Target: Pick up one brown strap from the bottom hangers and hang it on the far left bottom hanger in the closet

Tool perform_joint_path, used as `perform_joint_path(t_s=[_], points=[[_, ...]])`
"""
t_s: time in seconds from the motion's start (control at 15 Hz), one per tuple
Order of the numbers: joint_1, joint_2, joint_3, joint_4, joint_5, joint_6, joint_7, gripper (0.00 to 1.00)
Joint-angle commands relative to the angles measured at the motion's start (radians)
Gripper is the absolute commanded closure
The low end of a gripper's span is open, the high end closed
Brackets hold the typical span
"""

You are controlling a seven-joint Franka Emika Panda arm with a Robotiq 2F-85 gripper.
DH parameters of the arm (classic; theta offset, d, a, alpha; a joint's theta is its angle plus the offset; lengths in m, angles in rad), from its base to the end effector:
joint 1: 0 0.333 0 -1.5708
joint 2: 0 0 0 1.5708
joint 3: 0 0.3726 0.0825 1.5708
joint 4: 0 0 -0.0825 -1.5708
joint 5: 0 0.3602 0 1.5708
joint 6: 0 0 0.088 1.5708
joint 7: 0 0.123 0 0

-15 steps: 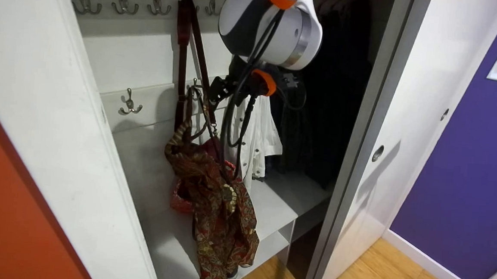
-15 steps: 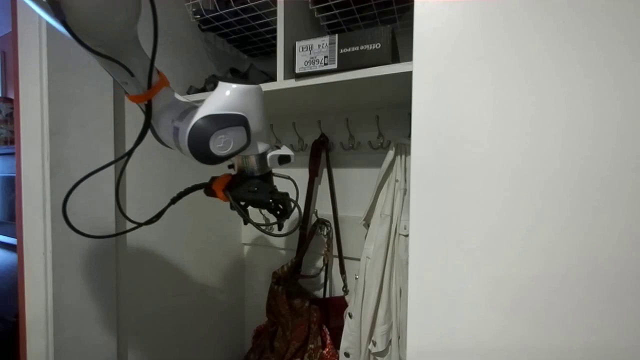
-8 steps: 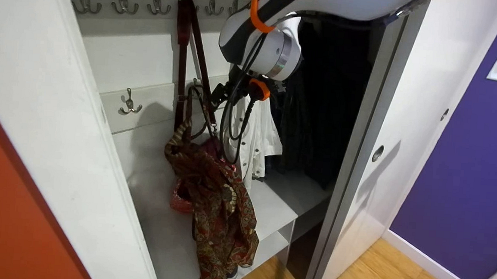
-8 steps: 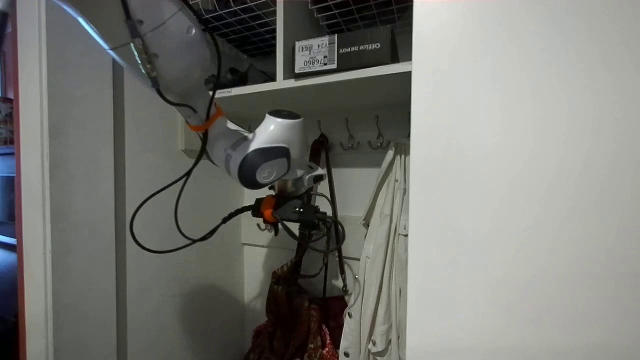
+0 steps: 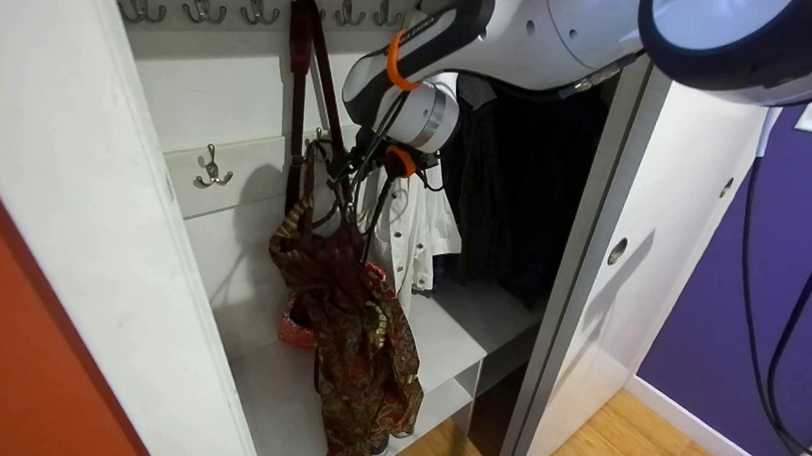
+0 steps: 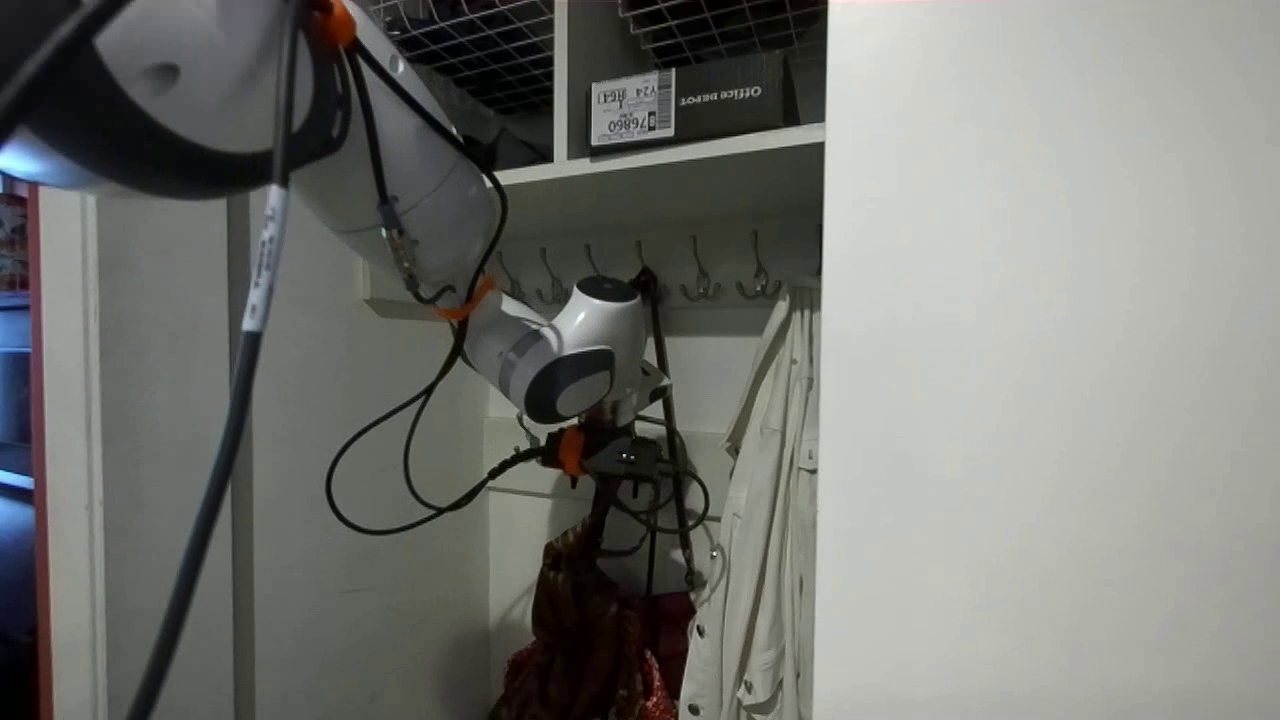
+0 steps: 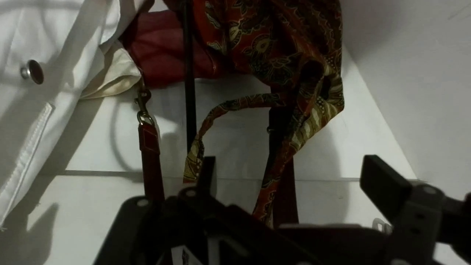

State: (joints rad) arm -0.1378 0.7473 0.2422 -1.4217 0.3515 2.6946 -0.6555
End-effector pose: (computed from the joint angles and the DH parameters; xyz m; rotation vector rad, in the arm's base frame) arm 0.7943 0.0190 0.3618 -2.7441 -0.5183 -0.8756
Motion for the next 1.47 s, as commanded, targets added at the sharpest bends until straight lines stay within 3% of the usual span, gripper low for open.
perform_joint_path(t_s=[0.0, 0.53, 1.4], points=[[-0.016, 0.020, 0.025, 0.019, -0.039, 0.002, 0.023, 0.00], [-0.016, 0.038, 0.027, 0.050, -0.041, -0.005, 0.023, 0.00], [-0.078, 0.277, 0.157, 0.341, -0.038, 0.051, -0.226, 0.00]])
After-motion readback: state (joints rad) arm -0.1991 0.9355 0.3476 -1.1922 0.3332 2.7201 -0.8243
